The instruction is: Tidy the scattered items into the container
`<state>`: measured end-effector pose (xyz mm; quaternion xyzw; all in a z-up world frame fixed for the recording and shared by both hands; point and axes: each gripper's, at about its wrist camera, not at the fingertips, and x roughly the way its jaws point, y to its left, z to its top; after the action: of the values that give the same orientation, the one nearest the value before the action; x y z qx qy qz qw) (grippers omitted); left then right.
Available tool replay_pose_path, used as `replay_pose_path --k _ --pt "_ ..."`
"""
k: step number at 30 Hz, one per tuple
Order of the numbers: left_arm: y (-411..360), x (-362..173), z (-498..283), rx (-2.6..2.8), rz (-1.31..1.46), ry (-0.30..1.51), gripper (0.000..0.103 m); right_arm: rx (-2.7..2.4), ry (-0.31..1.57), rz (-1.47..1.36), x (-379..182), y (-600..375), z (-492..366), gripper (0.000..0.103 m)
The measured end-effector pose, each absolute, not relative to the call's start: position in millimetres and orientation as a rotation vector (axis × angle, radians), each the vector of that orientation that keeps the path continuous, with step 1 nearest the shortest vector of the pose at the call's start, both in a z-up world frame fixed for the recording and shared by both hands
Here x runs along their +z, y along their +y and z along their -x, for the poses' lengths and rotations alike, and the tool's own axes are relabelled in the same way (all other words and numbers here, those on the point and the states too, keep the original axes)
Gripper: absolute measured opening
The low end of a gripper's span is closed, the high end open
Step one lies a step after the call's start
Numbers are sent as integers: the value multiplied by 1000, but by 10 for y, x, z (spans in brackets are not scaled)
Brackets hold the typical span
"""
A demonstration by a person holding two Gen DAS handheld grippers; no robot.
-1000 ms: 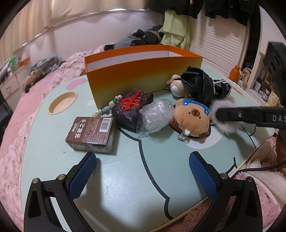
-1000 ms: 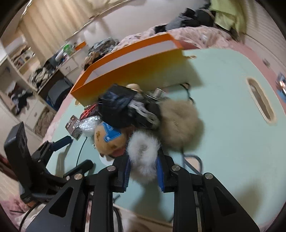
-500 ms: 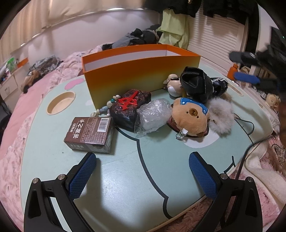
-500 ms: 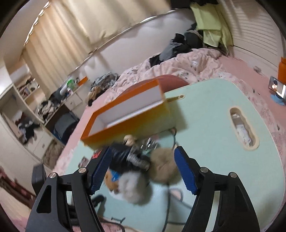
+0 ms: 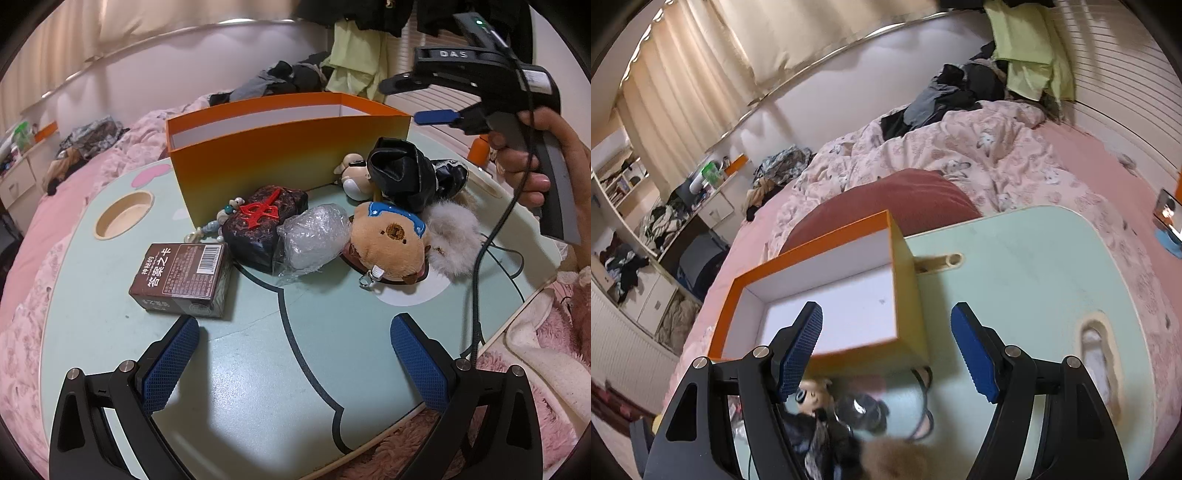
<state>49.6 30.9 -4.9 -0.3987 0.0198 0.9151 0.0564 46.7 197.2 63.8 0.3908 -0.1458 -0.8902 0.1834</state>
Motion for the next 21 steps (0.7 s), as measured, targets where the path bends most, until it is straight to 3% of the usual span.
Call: replay_pose_path --k 17,21 --pt "307 -51 -497 2777 1208 58 103 -2481 -344 -1099 632 1702 -780 73" --pt "297 -37 -521 2779 1190 40 103 -2601 -173 -1020 782 1732 -1316 73"
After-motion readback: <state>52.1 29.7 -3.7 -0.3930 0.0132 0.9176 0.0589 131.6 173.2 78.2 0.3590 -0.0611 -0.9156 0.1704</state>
